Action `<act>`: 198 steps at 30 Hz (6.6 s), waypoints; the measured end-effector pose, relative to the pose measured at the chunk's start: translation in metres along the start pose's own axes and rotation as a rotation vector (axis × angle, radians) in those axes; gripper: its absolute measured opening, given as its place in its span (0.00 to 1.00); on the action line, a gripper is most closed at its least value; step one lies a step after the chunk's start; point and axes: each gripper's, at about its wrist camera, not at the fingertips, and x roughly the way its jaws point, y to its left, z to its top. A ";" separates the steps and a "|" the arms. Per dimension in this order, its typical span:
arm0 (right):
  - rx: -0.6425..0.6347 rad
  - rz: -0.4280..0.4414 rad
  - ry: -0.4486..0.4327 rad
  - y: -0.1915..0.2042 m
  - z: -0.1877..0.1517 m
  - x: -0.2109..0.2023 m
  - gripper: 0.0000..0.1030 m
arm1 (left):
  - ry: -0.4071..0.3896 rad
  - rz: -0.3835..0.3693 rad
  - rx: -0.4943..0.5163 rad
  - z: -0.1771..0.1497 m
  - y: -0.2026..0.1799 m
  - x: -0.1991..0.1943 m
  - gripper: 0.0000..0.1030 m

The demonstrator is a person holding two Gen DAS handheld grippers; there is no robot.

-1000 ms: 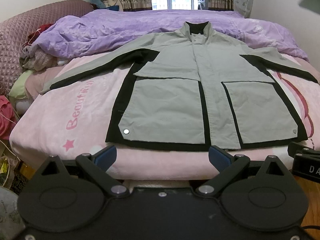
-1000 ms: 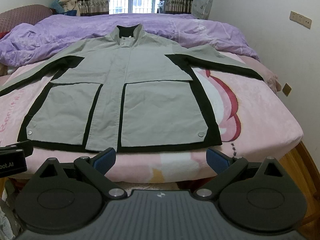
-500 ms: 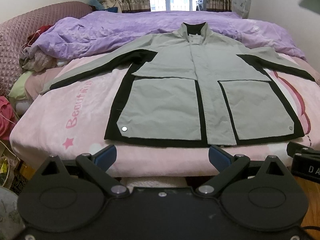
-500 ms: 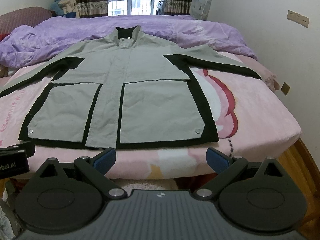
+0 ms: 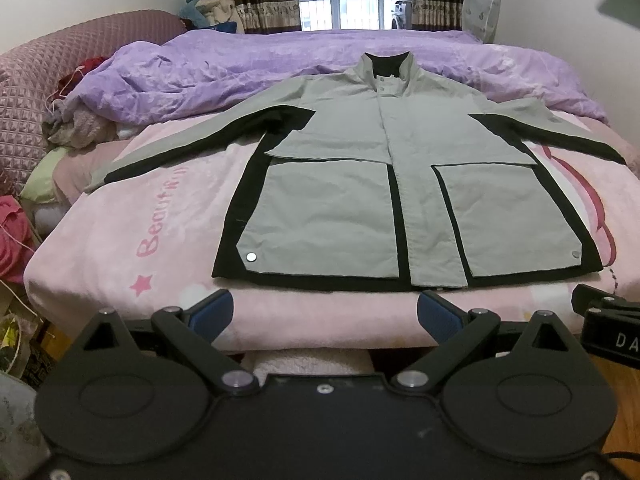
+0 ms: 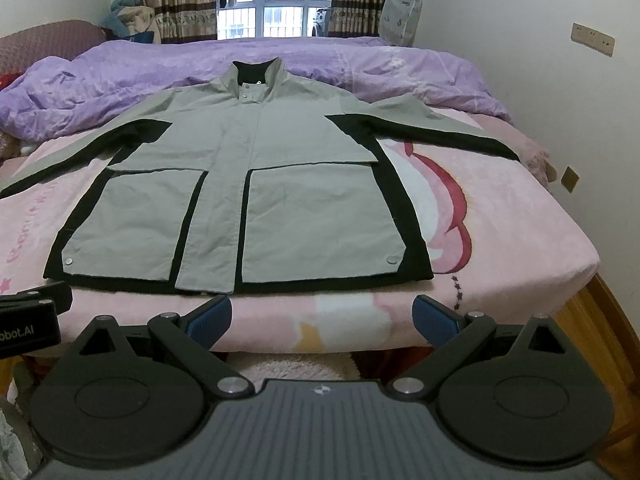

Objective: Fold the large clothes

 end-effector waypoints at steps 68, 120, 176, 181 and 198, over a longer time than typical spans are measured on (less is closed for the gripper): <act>0.073 0.111 -0.220 -0.004 0.142 0.178 1.00 | -0.032 0.064 -0.519 0.127 0.219 0.214 0.97; 0.069 0.194 -0.055 0.021 0.181 0.297 0.91 | -0.369 -0.377 -0.645 0.345 0.186 0.303 0.01; 0.559 0.164 -0.073 -0.096 0.223 0.408 0.17 | 0.083 -0.128 -0.346 0.297 0.121 0.463 0.77; 0.473 0.167 -0.249 -0.078 0.247 0.375 0.19 | -0.044 -0.178 -0.330 0.315 0.115 0.438 0.77; 0.409 0.279 -0.059 -0.047 0.239 0.434 0.22 | 0.012 -0.117 -0.156 0.311 0.067 0.484 0.78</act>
